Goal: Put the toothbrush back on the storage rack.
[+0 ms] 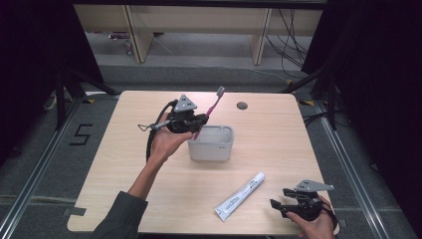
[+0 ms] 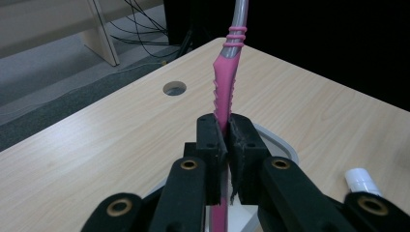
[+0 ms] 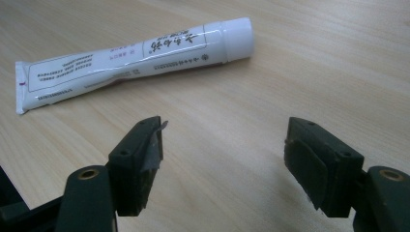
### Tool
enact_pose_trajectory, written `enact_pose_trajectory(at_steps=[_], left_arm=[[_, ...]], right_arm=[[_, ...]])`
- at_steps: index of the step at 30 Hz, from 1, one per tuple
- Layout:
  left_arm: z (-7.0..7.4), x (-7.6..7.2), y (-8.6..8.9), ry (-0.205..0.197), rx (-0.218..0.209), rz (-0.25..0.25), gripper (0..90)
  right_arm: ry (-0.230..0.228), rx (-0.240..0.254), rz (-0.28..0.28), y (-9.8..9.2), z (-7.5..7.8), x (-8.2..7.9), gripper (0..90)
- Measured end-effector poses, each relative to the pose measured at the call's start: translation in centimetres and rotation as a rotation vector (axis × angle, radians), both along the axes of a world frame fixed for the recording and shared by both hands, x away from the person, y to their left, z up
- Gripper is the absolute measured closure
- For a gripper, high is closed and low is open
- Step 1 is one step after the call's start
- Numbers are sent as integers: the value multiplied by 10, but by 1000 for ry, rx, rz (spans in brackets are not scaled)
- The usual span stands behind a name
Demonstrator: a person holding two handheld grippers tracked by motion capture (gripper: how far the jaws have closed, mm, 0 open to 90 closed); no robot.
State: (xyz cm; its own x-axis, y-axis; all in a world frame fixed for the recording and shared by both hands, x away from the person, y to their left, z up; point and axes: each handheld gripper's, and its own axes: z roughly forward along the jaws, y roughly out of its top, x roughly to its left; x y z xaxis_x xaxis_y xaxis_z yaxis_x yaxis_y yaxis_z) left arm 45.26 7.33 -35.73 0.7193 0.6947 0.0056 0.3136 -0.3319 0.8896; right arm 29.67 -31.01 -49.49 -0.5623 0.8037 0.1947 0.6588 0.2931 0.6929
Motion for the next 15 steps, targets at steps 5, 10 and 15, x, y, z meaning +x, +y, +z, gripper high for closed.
enact_pose_trajectory(at_steps=[5,10,15], left_arm=[[-1,6,-5,-9,-26,19,833],[-4,11,-11,-11,-40,35,833],[-8,16,-17,-13,-48,38,833]], right_arm=[[-11,-6,14,-1,-1,2,307],[-27,-17,25,-1,-1,3,307],[-28,-17,24,-2,-1,3,307]])
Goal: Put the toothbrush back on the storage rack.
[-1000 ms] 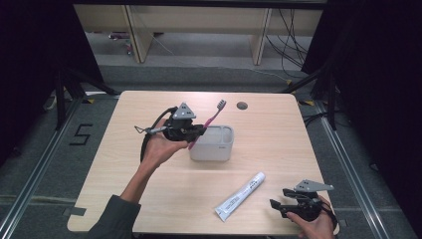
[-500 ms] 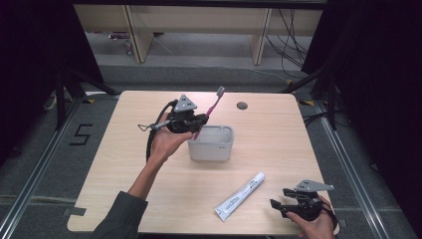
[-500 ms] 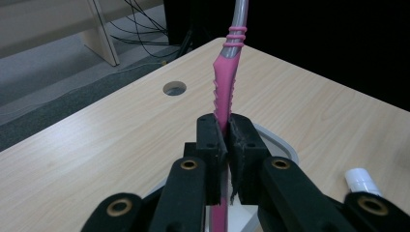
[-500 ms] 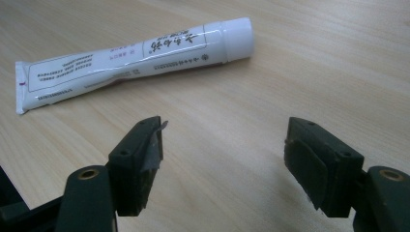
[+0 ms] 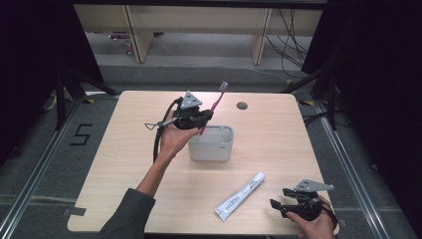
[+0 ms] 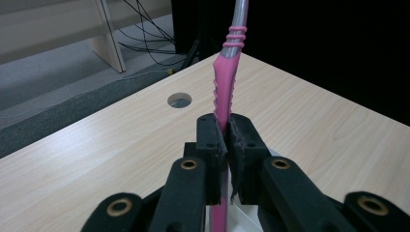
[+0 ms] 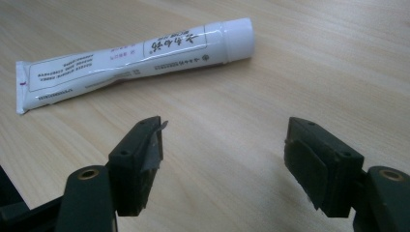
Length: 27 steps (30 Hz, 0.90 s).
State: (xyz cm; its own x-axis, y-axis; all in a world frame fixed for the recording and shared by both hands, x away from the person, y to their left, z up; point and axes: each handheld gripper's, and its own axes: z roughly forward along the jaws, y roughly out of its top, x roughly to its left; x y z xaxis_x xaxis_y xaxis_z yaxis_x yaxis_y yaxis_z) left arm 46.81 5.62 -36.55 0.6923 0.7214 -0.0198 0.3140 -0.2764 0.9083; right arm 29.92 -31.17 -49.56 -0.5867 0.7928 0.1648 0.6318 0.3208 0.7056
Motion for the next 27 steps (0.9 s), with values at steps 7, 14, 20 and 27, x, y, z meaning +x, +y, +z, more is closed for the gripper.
enact_pose_trajectory(at_steps=[7,14,20,27], left_arm=[[-7,3,-5,-32,-31,9,833],[-14,5,-6,-31,-33,14,833],[-19,5,-7,-41,-47,22,833],[-25,7,0,-29,-58,36,833]], right_arm=[[-1,0,1,0,1,0,307],[2,0,-2,0,0,0,307],[1,0,0,0,0,0,307],[-1,-1,3,0,0,0,307]])
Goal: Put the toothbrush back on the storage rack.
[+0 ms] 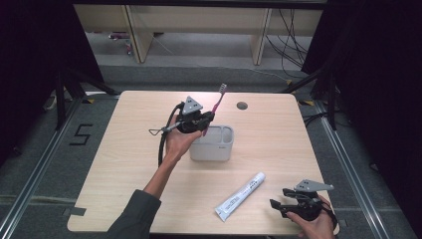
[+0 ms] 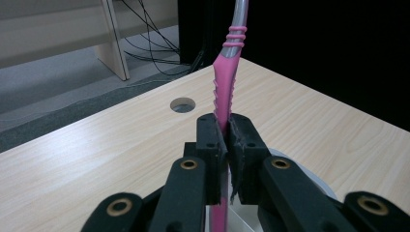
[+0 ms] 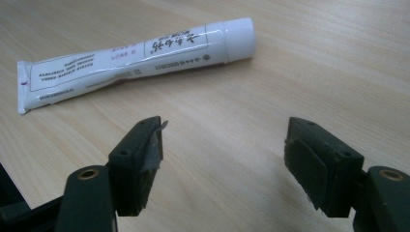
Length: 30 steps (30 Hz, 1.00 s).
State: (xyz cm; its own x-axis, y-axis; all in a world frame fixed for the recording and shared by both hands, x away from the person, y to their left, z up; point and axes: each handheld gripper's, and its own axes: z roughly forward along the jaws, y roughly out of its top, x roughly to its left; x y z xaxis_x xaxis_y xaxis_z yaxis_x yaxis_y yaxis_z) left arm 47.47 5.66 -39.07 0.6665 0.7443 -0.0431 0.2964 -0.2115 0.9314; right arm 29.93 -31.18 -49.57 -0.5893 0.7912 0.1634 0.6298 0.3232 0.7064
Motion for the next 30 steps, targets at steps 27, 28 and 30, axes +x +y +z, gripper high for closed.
enact_pose_trajectory(at_steps=[27,28,30], left_arm=[[-13,2,31,-14,-59,75,833],[-14,2,32,-12,-57,75,833],[-18,3,34,-7,-65,84,833]], right_arm=[[17,14,-7,1,0,-1,307],[13,12,-4,1,-1,0,307],[0,6,7,0,-1,1,307]])
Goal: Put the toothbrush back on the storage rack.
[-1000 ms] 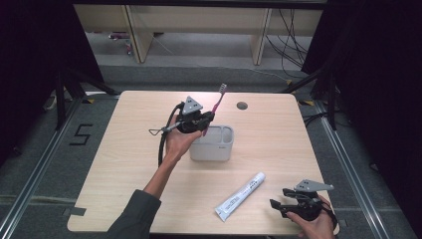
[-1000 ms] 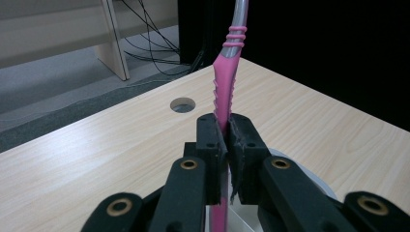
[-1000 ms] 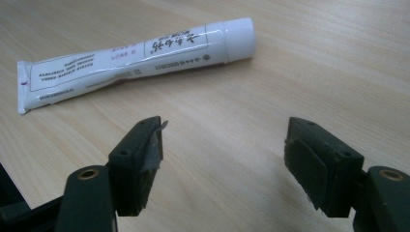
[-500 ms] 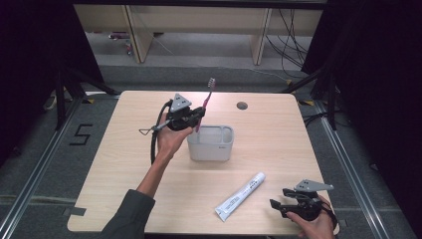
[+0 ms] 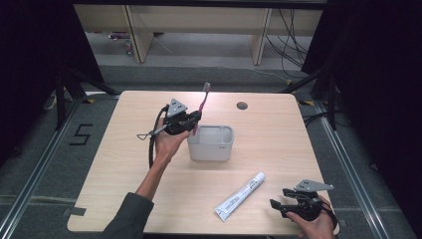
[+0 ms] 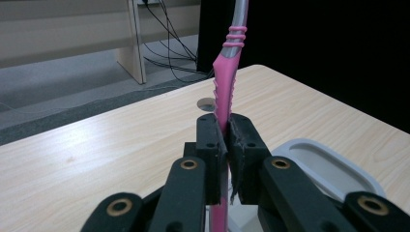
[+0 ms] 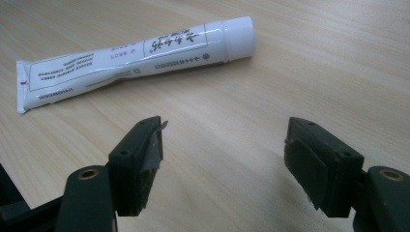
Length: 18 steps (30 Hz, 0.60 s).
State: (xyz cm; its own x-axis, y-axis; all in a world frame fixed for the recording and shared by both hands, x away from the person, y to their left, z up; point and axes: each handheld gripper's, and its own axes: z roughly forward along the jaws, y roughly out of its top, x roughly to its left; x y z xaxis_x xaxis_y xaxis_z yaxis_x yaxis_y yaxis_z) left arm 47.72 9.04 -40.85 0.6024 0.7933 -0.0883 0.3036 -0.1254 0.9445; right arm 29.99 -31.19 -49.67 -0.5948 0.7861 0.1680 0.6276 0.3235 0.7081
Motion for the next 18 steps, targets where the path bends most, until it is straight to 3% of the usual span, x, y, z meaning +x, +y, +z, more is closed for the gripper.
enact_pose_trajectory(at_steps=[5,9,12,18], left_arm=[[-7,0,3,-2,-13,9,832],[-13,-1,4,3,-12,11,832],[-16,-2,4,5,-19,14,832],[-23,-2,4,16,5,18,832]], right_arm=[[2,-6,-8,0,1,-1,307],[30,10,-19,2,0,-2,307],[8,-5,-11,1,1,-1,307],[22,8,-16,1,0,-2,307]])
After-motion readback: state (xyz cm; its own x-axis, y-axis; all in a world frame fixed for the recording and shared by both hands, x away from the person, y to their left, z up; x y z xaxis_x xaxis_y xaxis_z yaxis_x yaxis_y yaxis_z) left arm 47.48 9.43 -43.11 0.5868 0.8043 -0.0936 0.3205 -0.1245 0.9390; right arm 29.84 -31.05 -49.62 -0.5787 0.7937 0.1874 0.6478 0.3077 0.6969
